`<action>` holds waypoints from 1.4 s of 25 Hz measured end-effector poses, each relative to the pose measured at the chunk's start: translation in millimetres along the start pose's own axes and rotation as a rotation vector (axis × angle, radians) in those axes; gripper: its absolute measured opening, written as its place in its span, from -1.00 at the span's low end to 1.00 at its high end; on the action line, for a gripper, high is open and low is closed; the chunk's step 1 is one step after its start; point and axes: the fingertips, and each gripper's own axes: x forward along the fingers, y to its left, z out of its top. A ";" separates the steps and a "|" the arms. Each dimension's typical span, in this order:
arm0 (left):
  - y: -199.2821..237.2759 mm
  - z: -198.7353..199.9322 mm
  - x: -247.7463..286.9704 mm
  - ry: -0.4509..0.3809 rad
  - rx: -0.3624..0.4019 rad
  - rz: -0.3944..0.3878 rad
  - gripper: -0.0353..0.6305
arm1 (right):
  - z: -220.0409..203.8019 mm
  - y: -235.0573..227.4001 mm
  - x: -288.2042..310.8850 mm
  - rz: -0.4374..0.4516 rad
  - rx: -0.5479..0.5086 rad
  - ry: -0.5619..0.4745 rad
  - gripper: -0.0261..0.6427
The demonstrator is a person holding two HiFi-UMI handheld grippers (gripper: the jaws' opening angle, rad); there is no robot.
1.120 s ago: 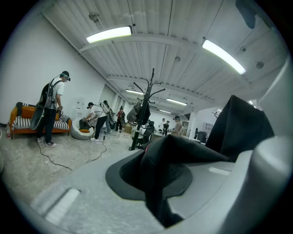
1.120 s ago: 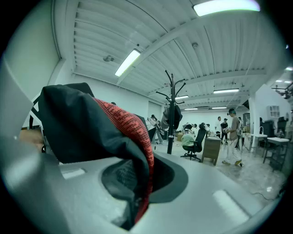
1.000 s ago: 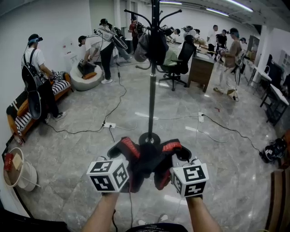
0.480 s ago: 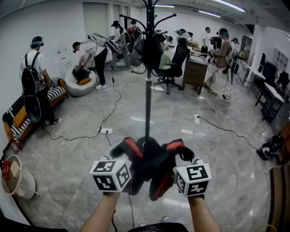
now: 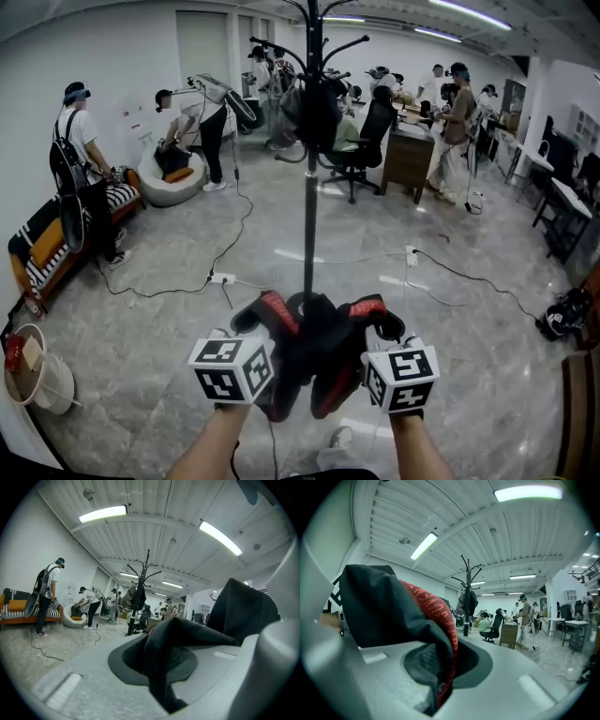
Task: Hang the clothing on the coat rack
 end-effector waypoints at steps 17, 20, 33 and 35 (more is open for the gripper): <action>-11.9 24.1 114.9 0.000 0.015 0.057 -0.81 | 15.1 -87.3 86.7 0.058 0.017 -0.026 -0.86; -17.5 29.0 138.1 -0.003 0.020 0.069 -0.81 | 18.6 -109.5 102.0 0.067 0.015 -0.029 -0.86; -34.7 27.0 207.5 0.013 0.022 0.126 -0.81 | 14.7 -171.3 153.6 0.124 0.018 -0.020 -0.86; -34.1 26.5 213.1 0.014 0.016 0.133 -0.81 | 14.0 -174.5 158.5 0.131 0.016 -0.016 -0.86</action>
